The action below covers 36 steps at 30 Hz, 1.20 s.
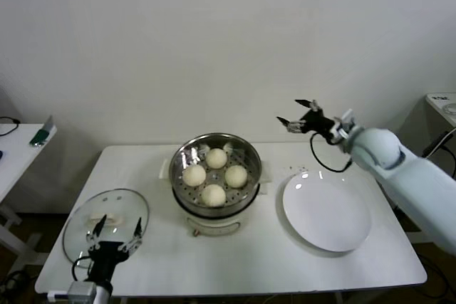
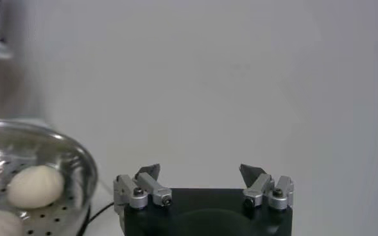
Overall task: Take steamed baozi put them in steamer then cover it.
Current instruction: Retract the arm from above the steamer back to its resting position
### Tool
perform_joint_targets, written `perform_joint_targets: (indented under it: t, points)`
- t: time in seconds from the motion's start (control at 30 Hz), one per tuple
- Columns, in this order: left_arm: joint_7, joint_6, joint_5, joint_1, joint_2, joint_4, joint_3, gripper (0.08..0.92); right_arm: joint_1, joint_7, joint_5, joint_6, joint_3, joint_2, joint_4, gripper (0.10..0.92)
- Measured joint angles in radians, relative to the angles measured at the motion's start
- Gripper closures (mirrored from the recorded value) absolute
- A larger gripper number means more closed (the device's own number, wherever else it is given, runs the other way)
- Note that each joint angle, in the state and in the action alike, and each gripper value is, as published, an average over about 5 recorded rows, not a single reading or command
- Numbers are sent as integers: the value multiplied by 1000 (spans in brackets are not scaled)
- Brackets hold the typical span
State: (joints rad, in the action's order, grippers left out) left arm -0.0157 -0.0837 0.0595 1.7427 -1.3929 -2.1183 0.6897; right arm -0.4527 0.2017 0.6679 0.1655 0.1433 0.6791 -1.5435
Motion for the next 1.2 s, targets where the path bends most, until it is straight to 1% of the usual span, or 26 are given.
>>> perform_joint_targets:
  t: [0.27,0.47,0.6,0.8,1.0,1.2]
  points:
    - [-38,22,-34,-22,25,10,4,177,-451,-32,-75,-185,-418,74,-41,203]
    - [-105,60,-158,-32,48,37,12,177,-708,-44,-125,-309,-618,167,-63,203]
    - [-167,95,-313,-25,73,61,28,177,-837,-52,-163,-379,-673,233,-64,203]
    - [-254,124,-627,-22,120,128,47,177,-951,-60,-205,-466,-707,321,-48,203]
    - [-316,110,-920,-55,144,252,49,177,-1017,-63,-233,-513,-723,386,-44,203]
    - [-348,77,-1146,-114,151,388,48,177,-1062,-63,-256,-536,-736,435,-56,203]
